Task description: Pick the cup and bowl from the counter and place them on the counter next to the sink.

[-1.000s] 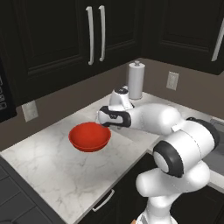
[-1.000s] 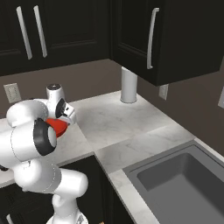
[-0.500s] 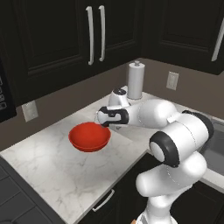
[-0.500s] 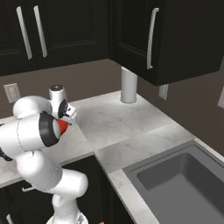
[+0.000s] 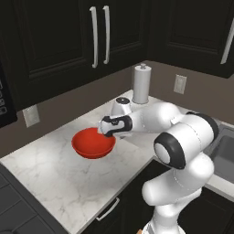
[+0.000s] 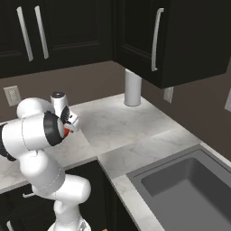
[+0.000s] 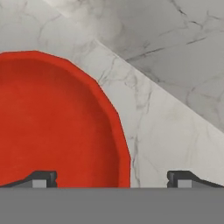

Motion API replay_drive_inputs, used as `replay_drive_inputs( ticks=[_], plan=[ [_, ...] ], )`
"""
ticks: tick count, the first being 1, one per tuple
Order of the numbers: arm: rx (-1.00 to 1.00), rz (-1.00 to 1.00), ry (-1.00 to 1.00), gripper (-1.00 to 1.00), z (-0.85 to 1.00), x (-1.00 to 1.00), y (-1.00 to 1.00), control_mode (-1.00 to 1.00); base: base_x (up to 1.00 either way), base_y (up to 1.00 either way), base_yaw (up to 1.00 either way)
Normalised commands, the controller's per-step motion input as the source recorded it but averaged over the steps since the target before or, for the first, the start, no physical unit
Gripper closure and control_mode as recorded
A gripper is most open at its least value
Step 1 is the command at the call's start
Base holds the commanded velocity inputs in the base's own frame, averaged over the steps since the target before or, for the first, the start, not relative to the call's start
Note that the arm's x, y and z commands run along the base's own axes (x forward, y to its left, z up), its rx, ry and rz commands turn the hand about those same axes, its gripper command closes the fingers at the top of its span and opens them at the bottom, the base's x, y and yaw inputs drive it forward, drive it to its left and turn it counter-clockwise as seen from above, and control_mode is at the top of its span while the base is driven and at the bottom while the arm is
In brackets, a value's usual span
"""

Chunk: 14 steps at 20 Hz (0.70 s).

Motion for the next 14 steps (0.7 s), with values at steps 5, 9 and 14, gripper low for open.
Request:
replay_drive_inputs(
  ticks=[5, 9, 14],
  plan=[
    [0.0, 0.0, 0.0, -1.0, -0.31, 0.0, 0.08, -1.0, 0.0, 0.0, 0.0],
    [0.0, 0.0, 0.0, -1.0, -0.27, 0.0, 0.03, -1.0, 0.0, 0.0, 0.0],
    [0.0, 0.0, 0.0, -1.0, -0.18, 0.0, 0.01, -1.0, 0.0, 0.0, 0.0]
  ],
)
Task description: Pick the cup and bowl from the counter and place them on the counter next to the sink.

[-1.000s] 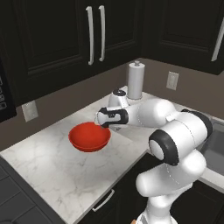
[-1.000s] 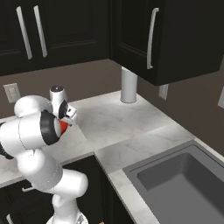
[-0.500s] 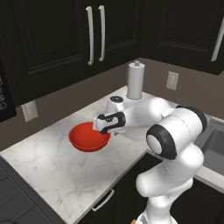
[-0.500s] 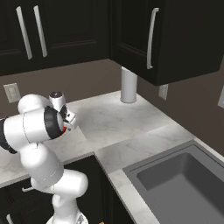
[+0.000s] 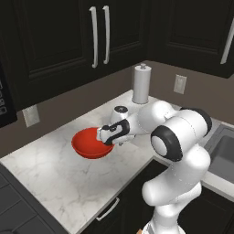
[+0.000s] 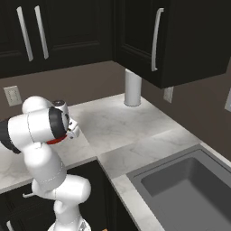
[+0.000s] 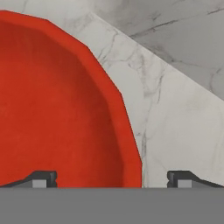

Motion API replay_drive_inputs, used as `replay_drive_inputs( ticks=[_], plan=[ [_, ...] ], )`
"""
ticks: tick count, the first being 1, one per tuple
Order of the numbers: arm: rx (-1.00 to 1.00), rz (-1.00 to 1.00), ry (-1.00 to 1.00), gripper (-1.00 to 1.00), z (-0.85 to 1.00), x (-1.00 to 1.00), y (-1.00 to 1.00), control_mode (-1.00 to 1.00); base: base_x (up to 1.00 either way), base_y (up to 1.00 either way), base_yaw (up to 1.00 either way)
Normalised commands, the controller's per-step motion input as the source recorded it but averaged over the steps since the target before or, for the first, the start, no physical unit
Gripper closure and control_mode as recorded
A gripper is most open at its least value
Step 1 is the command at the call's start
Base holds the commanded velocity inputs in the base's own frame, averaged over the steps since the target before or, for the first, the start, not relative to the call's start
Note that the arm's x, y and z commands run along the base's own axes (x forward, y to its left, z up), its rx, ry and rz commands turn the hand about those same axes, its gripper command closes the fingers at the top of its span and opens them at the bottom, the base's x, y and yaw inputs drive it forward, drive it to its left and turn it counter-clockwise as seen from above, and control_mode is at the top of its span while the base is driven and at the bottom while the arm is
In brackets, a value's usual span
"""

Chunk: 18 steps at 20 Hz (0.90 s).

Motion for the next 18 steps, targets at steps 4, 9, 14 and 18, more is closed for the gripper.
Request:
replay_drive_inputs(
  ticks=[4, 9, 14, 18],
  plan=[
    [0.0, 0.0, 0.0, -1.0, 0.0, 0.0, 0.0, -1.0, 0.0, 0.0, 0.0],
    [0.0, 0.0, 0.0, 1.0, 0.0, 0.0, 0.0, -1.0, 0.0, 0.0, 0.0],
    [0.0, 0.0, 0.0, 1.0, 0.0, 0.0, 0.0, -1.0, 0.0, 0.0, 0.0],
    [0.0, 0.0, 0.0, 1.0, 0.0, 0.0, 0.0, -1.0, 0.0, 0.0, 0.0]
  ],
)
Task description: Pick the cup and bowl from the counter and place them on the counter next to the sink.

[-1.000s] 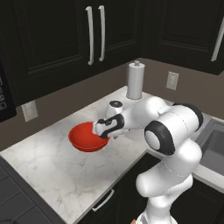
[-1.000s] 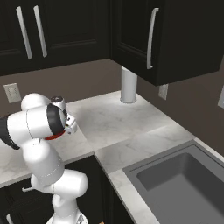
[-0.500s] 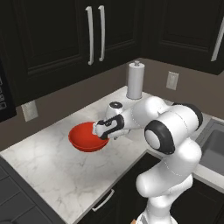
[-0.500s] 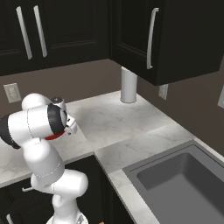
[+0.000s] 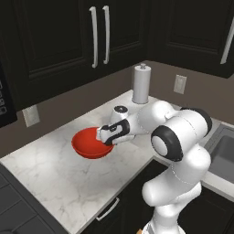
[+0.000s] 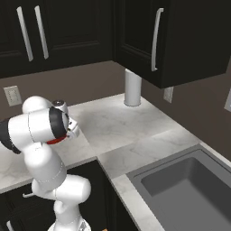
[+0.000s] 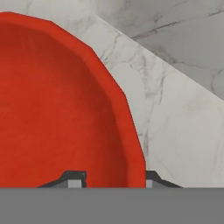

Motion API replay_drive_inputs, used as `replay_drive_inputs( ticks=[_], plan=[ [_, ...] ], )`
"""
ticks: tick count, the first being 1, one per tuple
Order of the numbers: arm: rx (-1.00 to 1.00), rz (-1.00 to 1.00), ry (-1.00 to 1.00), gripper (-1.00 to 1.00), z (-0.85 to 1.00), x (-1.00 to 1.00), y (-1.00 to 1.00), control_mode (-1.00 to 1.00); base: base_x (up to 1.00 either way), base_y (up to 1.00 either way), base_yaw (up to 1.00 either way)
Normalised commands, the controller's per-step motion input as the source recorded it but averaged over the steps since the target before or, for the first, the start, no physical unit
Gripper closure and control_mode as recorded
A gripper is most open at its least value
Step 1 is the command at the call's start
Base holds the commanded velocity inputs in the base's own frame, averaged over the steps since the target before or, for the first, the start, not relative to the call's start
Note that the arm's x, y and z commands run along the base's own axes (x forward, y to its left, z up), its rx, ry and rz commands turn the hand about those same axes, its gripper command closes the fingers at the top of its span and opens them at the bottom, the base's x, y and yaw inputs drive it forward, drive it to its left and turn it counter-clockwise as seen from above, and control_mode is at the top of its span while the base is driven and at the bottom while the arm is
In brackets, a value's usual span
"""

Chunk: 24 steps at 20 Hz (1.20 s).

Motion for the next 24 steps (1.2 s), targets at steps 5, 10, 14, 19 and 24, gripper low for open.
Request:
replay_drive_inputs(
  ticks=[5, 10, 14, 19, 24],
  plan=[
    [0.0, 0.0, 0.0, 1.0, 0.0, 0.0, 0.0, -1.0, 0.0, 0.0, 0.0],
    [0.01, 0.0, -0.02, 1.0, 0.06, -0.15, -0.01, -1.0, 0.0, 0.0, 0.0],
    [0.12, 0.0, -0.01, 1.0, 0.46, -0.14, -0.42, -1.0, 0.0, 0.0, 0.0],
    [0.18, -0.03, -0.08, 1.0, 0.52, -0.24, -0.77, -1.0, 0.0, 0.0, 0.0],
    [0.14, -0.05, -0.02, 1.0, 0.25, -0.07, -0.6, -1.0, 0.0, 0.0, 0.0]
  ],
)
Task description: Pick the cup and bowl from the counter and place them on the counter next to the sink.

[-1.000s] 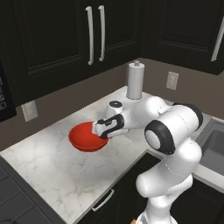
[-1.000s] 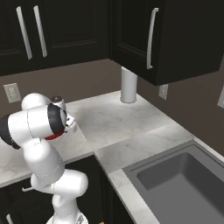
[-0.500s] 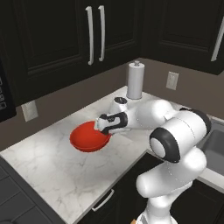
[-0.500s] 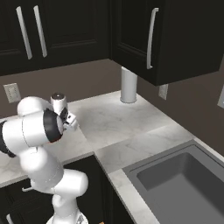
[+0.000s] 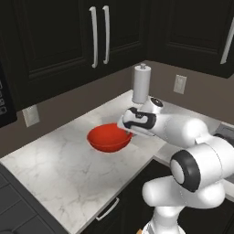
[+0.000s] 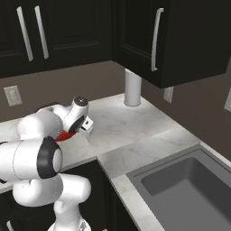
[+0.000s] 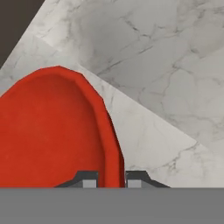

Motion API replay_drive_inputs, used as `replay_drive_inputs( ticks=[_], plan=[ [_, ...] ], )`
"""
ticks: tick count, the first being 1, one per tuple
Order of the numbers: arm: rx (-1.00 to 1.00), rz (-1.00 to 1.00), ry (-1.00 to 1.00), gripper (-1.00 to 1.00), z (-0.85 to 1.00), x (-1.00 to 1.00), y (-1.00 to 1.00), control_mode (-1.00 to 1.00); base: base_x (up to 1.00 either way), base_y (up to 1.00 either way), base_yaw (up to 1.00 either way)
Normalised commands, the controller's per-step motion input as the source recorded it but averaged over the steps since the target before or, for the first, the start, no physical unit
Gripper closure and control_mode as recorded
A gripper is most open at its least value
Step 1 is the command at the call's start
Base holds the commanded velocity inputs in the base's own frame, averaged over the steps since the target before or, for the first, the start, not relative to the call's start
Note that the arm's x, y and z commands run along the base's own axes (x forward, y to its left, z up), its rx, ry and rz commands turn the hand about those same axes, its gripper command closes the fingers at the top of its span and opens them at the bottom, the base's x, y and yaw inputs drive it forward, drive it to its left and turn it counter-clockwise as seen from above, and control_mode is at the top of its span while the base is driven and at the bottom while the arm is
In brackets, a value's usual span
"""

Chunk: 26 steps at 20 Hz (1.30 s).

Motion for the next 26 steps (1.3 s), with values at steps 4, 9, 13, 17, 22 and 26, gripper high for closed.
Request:
replay_drive_inputs(
  ticks=[4, 9, 13, 17, 22, 26],
  plan=[
    [0.1, -0.07, 0.0, 1.0, 0.01, 0.0, -0.46, -1.0, 0.0, 0.0, 0.0],
    [0.07, -0.06, -0.01, 1.0, 0.0, 0.0, -0.37, -1.0, 0.0, 0.0, 0.0],
    [0.02, -0.03, -0.05, 1.0, 0.01, 0.0, -0.54, -1.0, 0.0, 0.0, 0.0],
    [0.0, -0.04, -0.02, 1.0, 0.14, 0.0, -0.58, -1.0, 0.0, 0.0, 0.0],
    [0.0, -0.03, 0.0, 1.0, 0.38, -0.14, -0.56, -1.0, 0.0, 0.0, 0.0],
    [0.0, -0.02, 0.0, 1.0, 0.33, -0.1, -0.65, -1.0, 0.0, 0.0, 0.0]
  ],
)
